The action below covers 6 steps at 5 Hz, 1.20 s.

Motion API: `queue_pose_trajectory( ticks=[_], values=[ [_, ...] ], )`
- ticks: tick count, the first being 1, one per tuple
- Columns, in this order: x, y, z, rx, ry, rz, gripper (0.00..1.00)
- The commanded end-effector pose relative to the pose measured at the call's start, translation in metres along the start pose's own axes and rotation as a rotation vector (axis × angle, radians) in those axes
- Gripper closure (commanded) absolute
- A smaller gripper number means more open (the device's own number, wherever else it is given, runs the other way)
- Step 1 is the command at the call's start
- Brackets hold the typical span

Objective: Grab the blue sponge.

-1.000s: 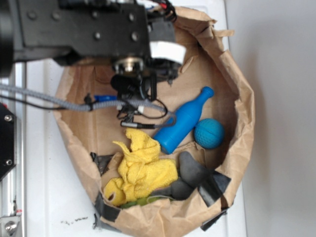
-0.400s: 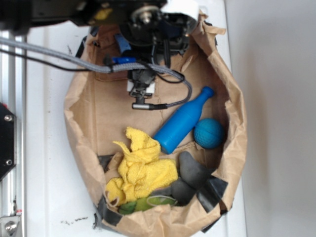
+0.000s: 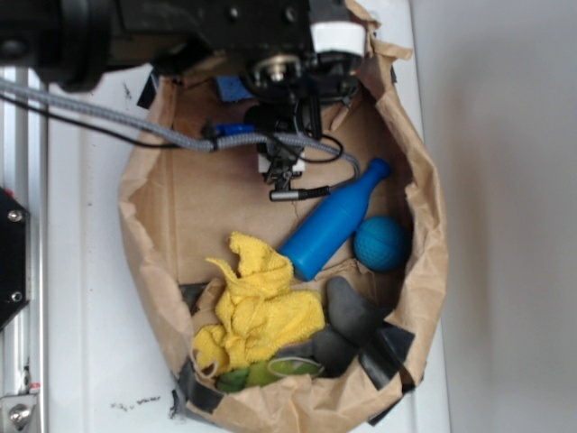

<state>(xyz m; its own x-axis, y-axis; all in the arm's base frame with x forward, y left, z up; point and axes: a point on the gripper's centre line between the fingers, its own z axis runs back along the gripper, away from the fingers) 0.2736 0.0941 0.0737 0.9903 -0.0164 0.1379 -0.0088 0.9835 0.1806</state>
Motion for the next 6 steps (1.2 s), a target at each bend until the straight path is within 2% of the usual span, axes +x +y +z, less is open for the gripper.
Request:
queue_pose_trajectory(
  ticks=[1, 2, 3, 5, 6],
  values=[
    [0.006, 0.006, 0.003, -0.011, -0.025, -0.010, 0.00],
    [0.002, 0.008, 0.004, -0.023, -0.012, -0.024, 0.00],
    [0.000, 0.016, 0.004, 0.010, 0.002, 0.006, 0.00],
    [-0.010, 0.035, -0.009, 0.029, 0.018, 0.011, 0.00],
    [-0.004, 0.037, -0.022, -0.026, 0.060, -0.007, 0.00]
  ],
)
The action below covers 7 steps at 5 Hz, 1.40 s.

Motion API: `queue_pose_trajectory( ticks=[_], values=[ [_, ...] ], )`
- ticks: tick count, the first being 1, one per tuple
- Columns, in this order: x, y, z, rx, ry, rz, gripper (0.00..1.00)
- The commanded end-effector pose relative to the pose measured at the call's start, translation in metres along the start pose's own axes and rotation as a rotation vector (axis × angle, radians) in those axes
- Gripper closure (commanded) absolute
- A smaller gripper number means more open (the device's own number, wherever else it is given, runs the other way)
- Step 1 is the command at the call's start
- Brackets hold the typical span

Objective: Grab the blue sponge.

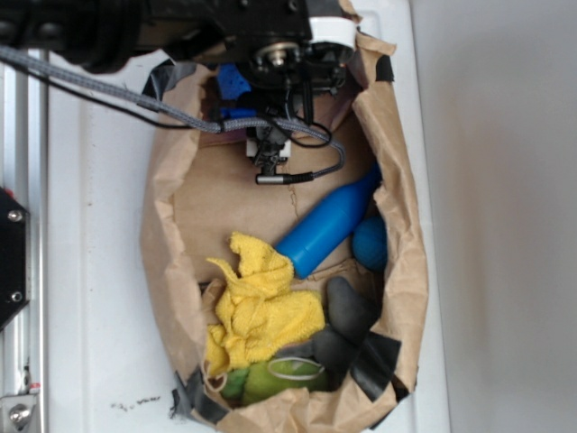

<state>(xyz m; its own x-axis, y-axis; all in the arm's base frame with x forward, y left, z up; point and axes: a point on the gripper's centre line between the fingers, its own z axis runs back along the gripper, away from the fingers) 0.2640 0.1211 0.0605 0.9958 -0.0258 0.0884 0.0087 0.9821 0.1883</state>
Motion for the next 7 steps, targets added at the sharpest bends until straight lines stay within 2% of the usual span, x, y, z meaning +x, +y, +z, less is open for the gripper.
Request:
queue_pose_trajectory(
  ticks=[1, 3, 5, 6, 7],
  values=[
    [0.016, 0.009, -0.015, -0.106, 0.038, -0.043, 0.00],
    [0.021, 0.001, -0.015, -0.163, 0.069, -0.111, 0.00],
    [0.006, -0.006, 0.009, -0.201, 0.042, -0.146, 0.00],
    [0.002, -0.007, 0.024, -0.205, 0.005, -0.111, 0.00],
    [0.001, -0.002, 0.025, -0.141, -0.032, -0.054, 0.00]
  ],
)
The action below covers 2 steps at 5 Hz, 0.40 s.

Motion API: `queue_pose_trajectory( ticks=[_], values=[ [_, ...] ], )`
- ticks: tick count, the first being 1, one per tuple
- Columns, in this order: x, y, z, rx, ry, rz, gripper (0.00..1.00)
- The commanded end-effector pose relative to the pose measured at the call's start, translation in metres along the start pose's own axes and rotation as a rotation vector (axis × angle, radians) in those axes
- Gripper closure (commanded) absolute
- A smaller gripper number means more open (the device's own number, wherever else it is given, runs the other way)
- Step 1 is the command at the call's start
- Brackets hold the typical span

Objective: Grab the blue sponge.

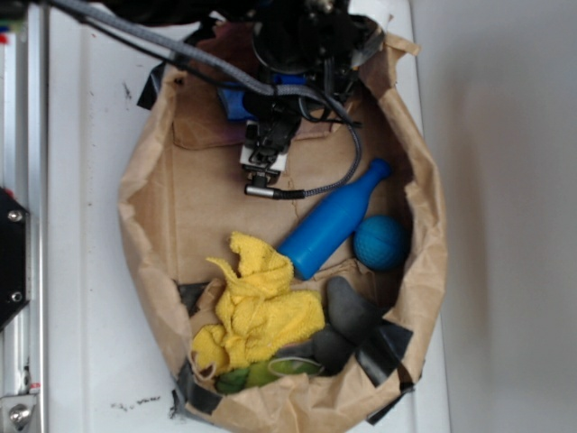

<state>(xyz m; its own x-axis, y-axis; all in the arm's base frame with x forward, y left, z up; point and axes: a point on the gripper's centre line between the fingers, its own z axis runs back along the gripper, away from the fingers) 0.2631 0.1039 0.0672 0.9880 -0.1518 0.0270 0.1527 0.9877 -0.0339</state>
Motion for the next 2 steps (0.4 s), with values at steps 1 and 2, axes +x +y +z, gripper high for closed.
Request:
queue_pose_trajectory(
  ticks=[1, 2],
  values=[
    [0.001, 0.028, 0.002, 0.149, -0.052, 0.129, 0.00],
    [0.006, 0.035, -0.012, 0.152, -0.004, 0.150, 0.00]
  ],
)
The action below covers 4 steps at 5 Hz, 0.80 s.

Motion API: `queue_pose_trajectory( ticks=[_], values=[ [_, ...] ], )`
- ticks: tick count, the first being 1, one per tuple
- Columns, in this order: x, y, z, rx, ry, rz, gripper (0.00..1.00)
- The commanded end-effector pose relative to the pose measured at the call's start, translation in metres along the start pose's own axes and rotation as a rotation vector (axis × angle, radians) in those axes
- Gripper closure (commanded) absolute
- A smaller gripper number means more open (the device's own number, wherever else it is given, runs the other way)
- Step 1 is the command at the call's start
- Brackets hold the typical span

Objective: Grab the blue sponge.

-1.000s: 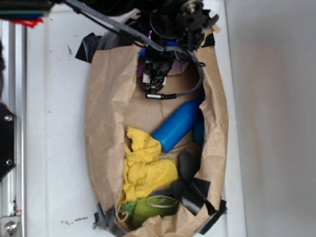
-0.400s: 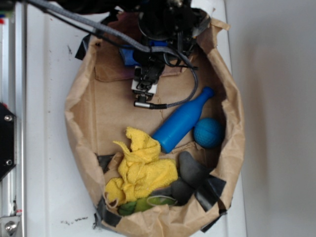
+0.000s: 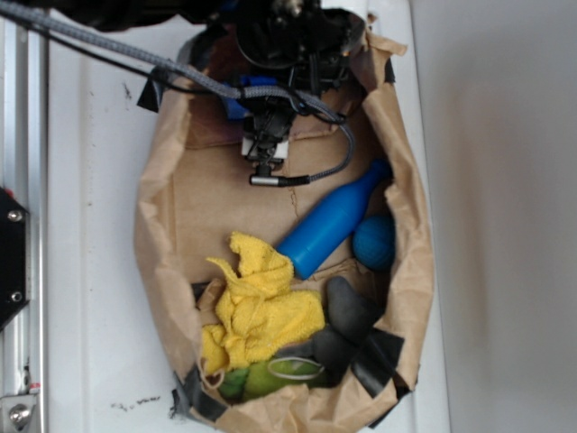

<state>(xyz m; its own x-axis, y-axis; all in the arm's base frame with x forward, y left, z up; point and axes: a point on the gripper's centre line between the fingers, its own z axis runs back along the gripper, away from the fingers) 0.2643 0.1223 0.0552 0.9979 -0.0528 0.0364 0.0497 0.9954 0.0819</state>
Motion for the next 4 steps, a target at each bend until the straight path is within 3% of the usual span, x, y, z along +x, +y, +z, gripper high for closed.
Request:
queue_pose_trajectory(
  ticks=[1, 2, 3, 4],
  values=[
    [0.012, 0.016, -0.005, 0.049, 0.002, 0.053, 0.00],
    [0.014, 0.014, -0.006, 0.048, 0.005, 0.040, 0.00],
    [0.015, 0.010, 0.000, 0.015, -0.002, 0.004, 0.68],
    [0.013, 0.006, 0.004, 0.008, -0.006, -0.019, 1.00]
  ],
)
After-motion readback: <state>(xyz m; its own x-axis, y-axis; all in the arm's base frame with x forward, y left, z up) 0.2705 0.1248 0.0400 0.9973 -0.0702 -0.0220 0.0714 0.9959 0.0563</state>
